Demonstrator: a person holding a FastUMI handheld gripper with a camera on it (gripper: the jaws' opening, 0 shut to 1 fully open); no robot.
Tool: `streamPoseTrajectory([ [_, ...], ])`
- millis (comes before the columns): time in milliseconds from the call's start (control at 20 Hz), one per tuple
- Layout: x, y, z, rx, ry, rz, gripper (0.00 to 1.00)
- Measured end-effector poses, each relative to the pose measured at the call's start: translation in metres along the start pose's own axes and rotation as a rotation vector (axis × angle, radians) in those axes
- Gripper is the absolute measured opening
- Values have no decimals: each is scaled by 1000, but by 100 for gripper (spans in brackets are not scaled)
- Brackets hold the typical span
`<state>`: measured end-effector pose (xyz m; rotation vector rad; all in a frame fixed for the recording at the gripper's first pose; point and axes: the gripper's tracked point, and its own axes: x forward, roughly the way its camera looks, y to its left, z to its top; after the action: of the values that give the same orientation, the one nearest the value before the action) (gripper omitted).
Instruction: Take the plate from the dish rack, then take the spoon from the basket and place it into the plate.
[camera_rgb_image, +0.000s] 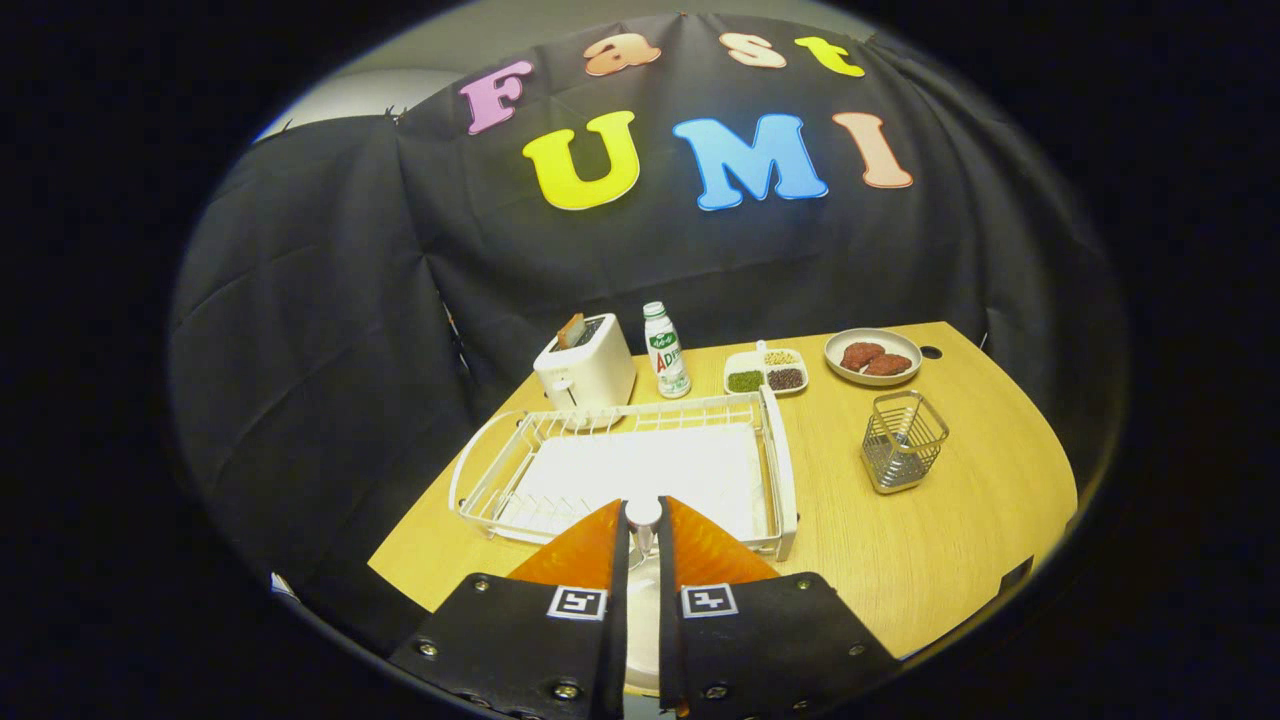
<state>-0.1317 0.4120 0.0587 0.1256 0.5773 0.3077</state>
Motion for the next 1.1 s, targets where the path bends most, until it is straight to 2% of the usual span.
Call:
streamPoseTrajectory([
  [450, 18, -2, -65, 60, 138, 30, 13],
  [700, 22, -6, -65, 105, 131, 28, 13],
  [900, 23, -14, -63, 109, 118, 1, 22],
  [950, 22, -18, -62, 105, 111, -20, 37],
  [1100, 20, -25, -59, 112, 100, -40, 50],
])
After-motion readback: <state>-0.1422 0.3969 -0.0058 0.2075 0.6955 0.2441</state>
